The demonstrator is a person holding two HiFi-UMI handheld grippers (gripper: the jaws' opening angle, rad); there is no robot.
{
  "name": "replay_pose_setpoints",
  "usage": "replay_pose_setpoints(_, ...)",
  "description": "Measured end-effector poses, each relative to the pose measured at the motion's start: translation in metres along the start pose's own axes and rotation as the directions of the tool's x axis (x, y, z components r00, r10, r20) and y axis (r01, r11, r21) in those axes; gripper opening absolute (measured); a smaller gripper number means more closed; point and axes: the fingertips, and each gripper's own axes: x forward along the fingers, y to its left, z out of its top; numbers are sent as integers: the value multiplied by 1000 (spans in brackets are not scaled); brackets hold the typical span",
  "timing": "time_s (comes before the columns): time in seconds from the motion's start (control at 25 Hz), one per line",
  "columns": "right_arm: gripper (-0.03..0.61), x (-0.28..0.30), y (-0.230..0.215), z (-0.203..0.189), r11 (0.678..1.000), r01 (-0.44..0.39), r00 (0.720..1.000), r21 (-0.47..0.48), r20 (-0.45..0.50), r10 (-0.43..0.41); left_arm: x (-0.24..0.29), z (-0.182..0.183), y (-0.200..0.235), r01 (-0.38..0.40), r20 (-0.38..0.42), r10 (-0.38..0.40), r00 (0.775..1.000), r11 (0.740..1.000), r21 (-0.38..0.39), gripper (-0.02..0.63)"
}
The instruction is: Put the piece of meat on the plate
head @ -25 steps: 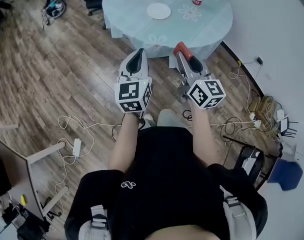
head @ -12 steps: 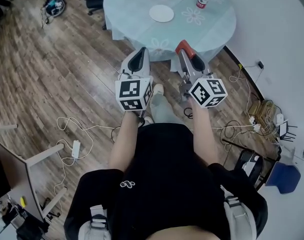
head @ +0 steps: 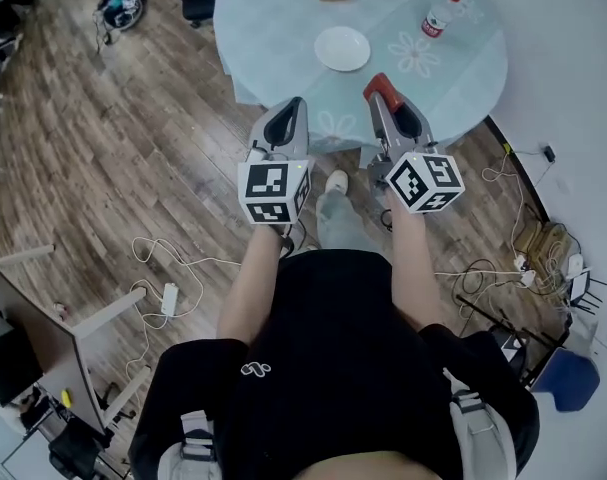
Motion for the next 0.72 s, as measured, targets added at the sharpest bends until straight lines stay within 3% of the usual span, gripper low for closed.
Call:
replay_pose_setpoints(0.36, 103, 78, -77, 17, 1000, 25, 998, 6, -58, -24, 111, 13, 15, 6, -31, -7, 999, 999, -43, -5)
replay_pose_setpoints(0.72, 103, 127, -93, -10, 1000, 16, 987, -2, -162, -16, 149, 1, 48, -31, -64, 24, 998, 994, -109, -3)
